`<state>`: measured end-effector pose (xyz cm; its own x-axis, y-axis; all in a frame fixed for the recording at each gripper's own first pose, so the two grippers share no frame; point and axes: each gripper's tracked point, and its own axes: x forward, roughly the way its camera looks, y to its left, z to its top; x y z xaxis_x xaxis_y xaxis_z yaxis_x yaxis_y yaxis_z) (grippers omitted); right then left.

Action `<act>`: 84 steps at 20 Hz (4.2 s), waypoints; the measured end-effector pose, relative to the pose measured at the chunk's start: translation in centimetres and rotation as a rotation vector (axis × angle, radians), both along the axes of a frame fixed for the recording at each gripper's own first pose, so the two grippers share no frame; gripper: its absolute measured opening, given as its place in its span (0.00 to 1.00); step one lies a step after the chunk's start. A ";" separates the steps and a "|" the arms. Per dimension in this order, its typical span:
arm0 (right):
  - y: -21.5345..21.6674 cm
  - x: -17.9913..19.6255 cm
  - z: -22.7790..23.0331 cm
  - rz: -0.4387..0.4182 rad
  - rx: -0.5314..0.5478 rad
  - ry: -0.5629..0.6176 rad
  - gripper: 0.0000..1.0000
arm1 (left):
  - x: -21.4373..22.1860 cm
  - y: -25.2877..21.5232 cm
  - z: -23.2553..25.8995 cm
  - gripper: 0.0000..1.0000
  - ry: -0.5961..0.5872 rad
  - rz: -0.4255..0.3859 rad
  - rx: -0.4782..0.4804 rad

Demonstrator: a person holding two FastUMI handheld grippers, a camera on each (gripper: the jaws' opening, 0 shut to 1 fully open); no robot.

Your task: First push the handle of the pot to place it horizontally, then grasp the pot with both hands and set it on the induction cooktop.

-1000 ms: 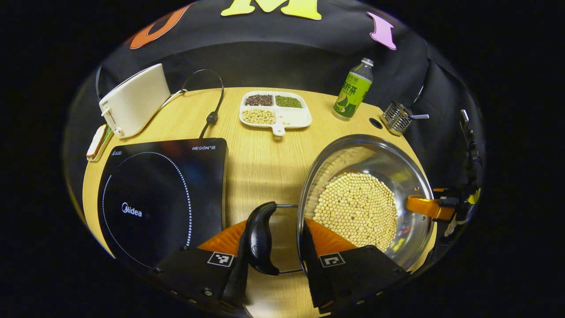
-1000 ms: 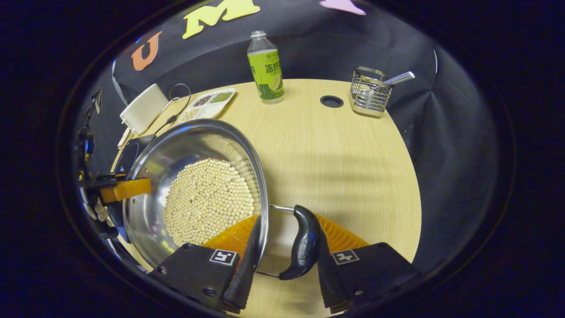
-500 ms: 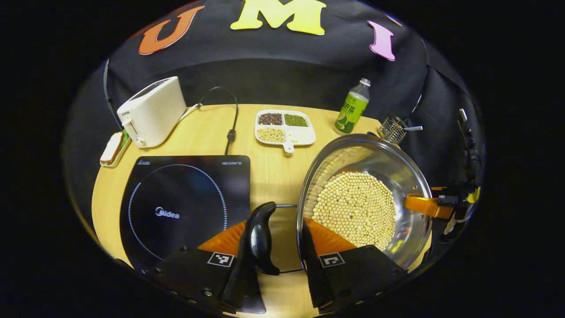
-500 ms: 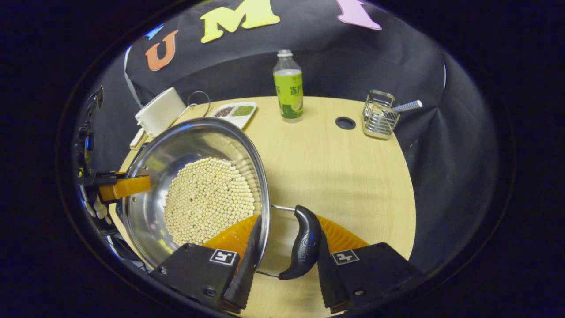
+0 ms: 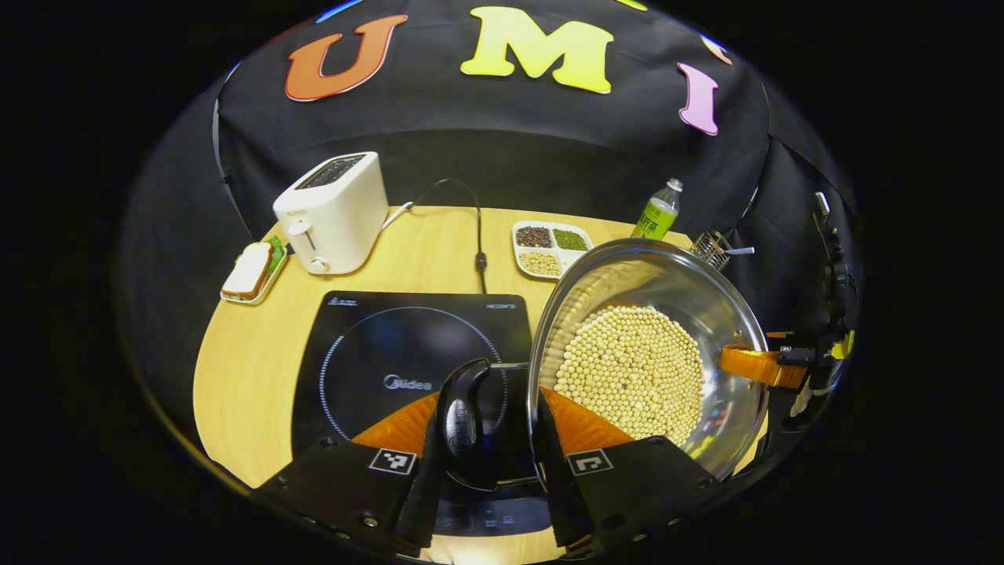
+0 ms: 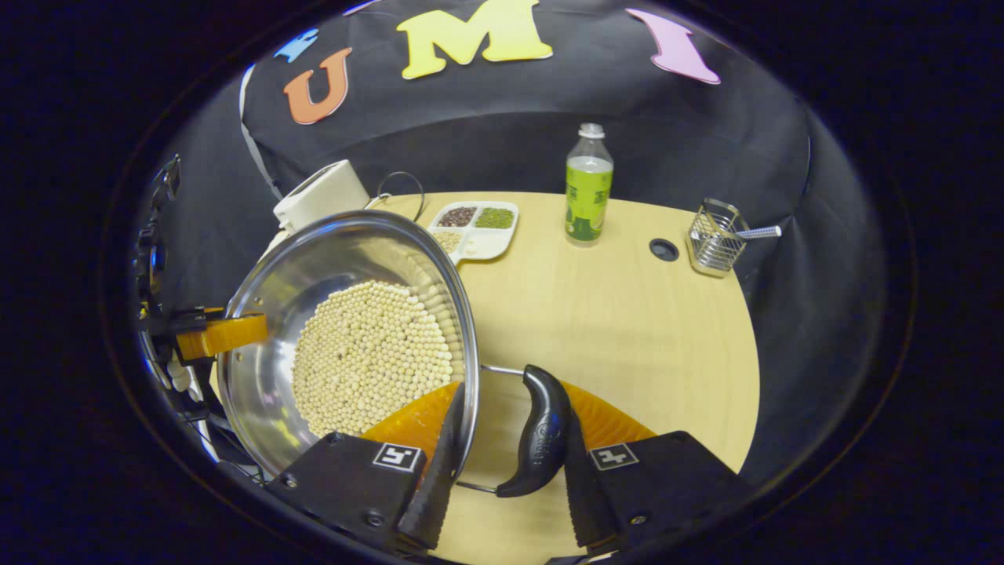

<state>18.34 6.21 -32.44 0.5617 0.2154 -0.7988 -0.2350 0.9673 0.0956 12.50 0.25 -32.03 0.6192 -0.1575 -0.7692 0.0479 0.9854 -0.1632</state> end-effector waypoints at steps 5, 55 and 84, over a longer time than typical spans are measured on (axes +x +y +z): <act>6.2 -0.7 -0.1 0.013 0.007 0.007 0.62 | -1.2 6.1 0.0 0.55 0.008 0.015 0.007; 18.9 2.3 -4.4 0.020 -0.031 -0.027 0.74 | 0.5 19.5 -6.1 0.52 0.043 0.002 0.018; 6.2 -7.4 18.4 0.083 -0.146 -0.634 0.96 | -6.6 11.3 16.4 0.97 -0.501 0.123 0.221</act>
